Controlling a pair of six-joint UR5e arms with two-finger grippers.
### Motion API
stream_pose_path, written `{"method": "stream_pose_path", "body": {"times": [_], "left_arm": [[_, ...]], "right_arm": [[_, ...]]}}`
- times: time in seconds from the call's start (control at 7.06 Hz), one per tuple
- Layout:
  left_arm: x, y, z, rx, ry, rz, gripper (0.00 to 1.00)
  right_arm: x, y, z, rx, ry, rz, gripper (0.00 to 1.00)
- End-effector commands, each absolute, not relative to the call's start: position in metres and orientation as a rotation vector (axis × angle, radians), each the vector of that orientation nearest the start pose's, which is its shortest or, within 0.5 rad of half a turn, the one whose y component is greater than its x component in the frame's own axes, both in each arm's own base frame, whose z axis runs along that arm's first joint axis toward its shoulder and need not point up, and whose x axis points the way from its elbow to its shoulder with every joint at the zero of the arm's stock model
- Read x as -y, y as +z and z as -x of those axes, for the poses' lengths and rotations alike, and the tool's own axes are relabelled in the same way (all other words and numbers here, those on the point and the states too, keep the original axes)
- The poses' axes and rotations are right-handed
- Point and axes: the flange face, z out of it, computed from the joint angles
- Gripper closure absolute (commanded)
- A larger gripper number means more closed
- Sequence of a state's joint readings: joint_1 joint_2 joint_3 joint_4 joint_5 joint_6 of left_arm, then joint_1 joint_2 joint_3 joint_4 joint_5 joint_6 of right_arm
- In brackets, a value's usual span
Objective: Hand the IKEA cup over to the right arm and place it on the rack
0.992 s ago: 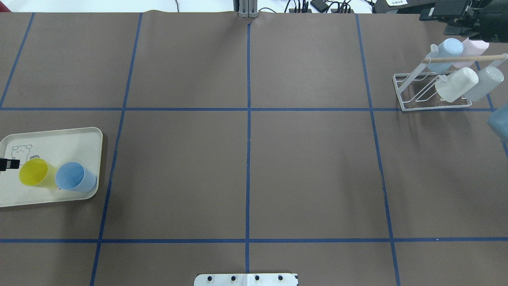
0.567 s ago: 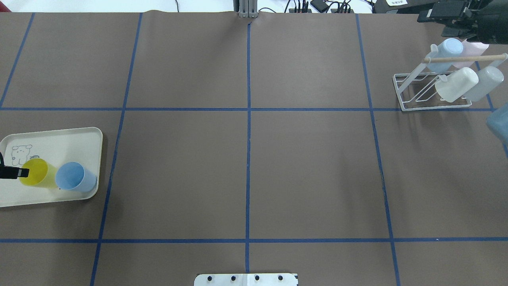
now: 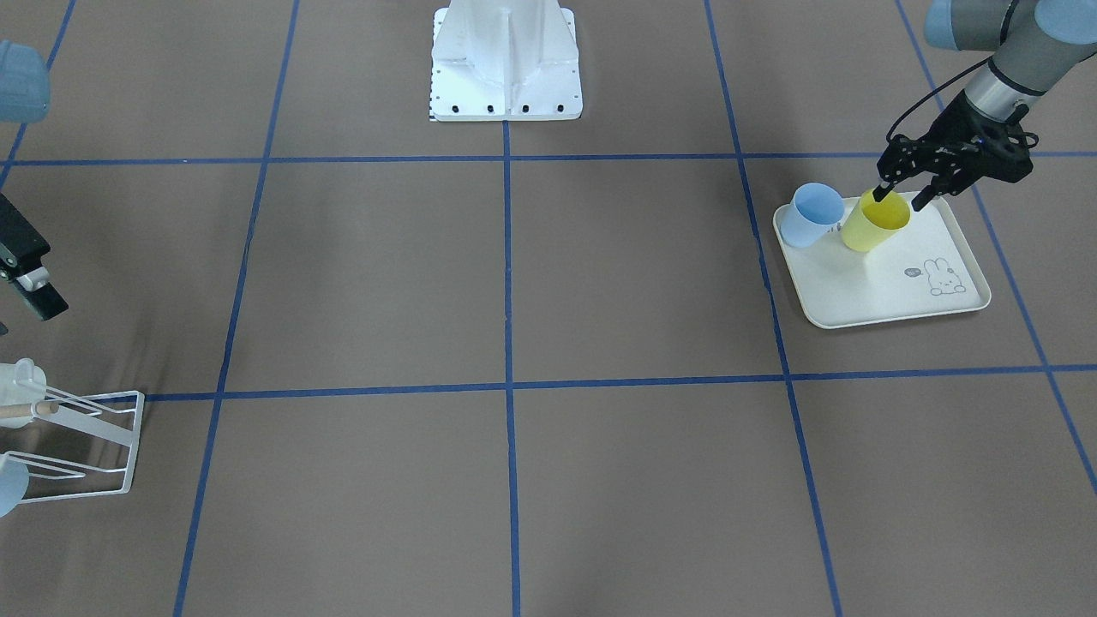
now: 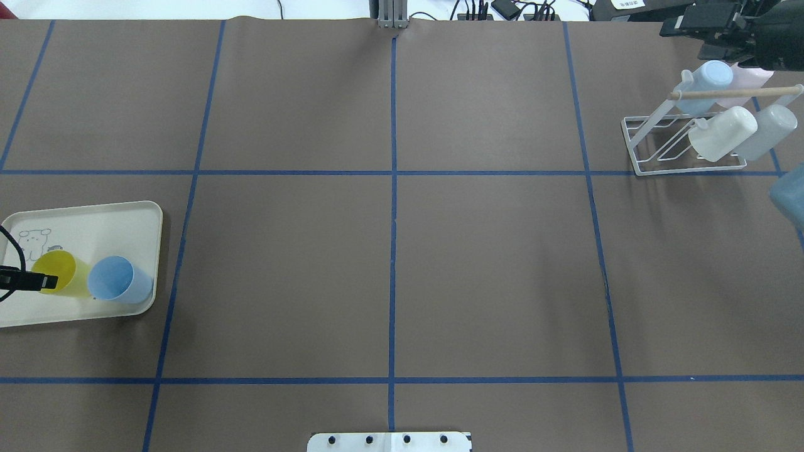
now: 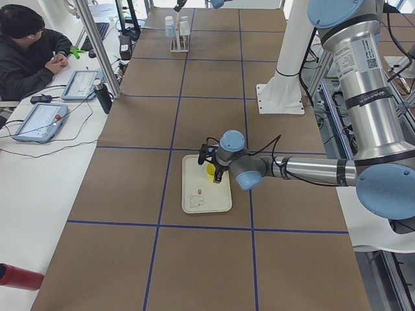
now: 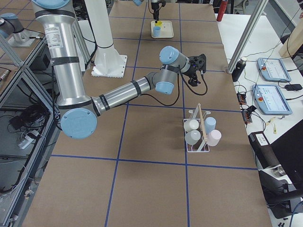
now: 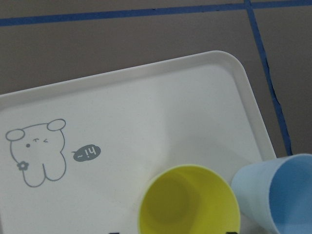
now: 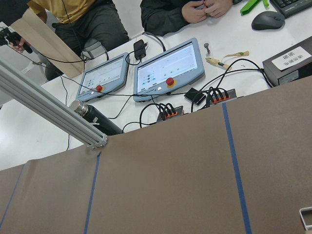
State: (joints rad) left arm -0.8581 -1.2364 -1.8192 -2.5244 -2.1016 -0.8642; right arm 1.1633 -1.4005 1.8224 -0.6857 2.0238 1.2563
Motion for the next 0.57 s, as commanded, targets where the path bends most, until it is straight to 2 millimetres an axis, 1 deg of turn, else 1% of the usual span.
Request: {"method": "stream_pose_path", "body": {"times": [0.0, 0.28, 0.43], "left_arm": [[0.3443, 0.5819, -0.1883, -0.944, 0.09, -0.239, 0.45], [0.3499, 0.5853, -0.1932, -0.943, 0.088, -0.236, 0.67], [0.3494, 0.5857, -0.1927, -0.942, 0.088, -0.236, 0.86]], "right_arm": [[0.5334, 0.3478, 0.1322, 1.215, 0.422, -0.58, 0.0], [0.5322, 0.3486, 0.1335, 1.219, 0.416, -0.57, 0.0], [0.5315, 0.3476, 0.1336, 1.225, 0.417, -0.566, 0.0]]}}
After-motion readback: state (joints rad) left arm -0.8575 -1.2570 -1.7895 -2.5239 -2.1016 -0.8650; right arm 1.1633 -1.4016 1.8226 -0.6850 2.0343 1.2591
